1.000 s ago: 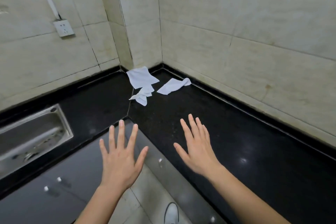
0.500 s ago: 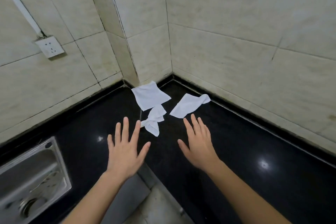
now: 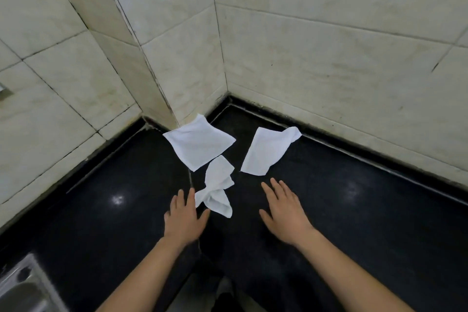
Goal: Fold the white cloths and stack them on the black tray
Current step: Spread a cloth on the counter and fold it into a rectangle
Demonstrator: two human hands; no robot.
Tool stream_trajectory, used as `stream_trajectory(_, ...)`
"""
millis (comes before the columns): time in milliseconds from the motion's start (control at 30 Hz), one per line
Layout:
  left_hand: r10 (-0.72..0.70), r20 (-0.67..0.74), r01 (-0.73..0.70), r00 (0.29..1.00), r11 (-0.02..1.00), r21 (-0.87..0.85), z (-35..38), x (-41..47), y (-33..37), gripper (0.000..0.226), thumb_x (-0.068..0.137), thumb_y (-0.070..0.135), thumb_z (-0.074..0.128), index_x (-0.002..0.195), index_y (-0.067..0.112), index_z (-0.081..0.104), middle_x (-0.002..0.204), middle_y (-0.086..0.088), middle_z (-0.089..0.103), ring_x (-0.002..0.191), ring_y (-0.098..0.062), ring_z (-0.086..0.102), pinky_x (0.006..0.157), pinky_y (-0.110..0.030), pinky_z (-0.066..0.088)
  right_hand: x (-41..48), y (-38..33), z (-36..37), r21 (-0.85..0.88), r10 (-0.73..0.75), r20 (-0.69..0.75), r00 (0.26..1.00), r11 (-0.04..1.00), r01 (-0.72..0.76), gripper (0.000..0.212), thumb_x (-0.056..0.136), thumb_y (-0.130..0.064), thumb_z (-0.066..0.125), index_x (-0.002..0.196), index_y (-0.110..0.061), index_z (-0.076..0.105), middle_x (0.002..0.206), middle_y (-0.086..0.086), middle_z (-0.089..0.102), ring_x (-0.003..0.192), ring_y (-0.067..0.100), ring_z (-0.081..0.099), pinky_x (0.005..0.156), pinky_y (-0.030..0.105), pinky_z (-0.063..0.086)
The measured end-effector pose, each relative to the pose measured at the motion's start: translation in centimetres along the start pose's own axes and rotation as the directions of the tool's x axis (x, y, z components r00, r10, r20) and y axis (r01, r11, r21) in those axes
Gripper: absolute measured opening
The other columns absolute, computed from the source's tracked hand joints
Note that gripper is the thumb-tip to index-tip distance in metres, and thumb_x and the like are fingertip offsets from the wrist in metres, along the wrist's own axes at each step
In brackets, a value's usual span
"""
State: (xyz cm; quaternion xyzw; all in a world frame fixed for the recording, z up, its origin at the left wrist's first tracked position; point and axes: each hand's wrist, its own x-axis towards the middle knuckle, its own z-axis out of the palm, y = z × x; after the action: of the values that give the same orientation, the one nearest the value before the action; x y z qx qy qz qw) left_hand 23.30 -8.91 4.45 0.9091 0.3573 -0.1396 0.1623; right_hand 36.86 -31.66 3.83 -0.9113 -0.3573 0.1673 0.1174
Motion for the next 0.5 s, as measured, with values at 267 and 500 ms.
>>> stream_trajectory(267,0.252,0.041,-0.251,0.967,0.968,-0.02,3.1,8.8,-4.7,0.069,0.082,0.035,0.072,0.143,0.021,0.043,0.135,-0.007,0.047,0.12,-0.028,0.049,0.092,-0.043,0.049,11.6,-5.6,3.1,-0.025,-0.005,0.029,1.0,1.0,0.006,0.066,0.097,-0.009,0.047,0.157,-0.016,0.021,0.166,0.012,0.006,0.153,0.033,0.009,0.122,0.047,0.023)
stream_trajectory(500,0.388,-0.244,-0.429,0.889,0.892,-0.145,4.3,11.2,-8.3,0.002,0.086,0.019,0.067,0.086,0.018,0.068,0.083,0.003,0.061,0.072,-0.021,0.056,0.062,-0.035,0.046,18.1,-8.1,7.8,-0.245,-0.044,0.135,0.99,0.967,0.076,0.063,0.062,-0.021,0.089,0.12,-0.023,0.065,0.148,0.018,0.048,0.134,0.04,0.048,0.098,0.05,0.05)
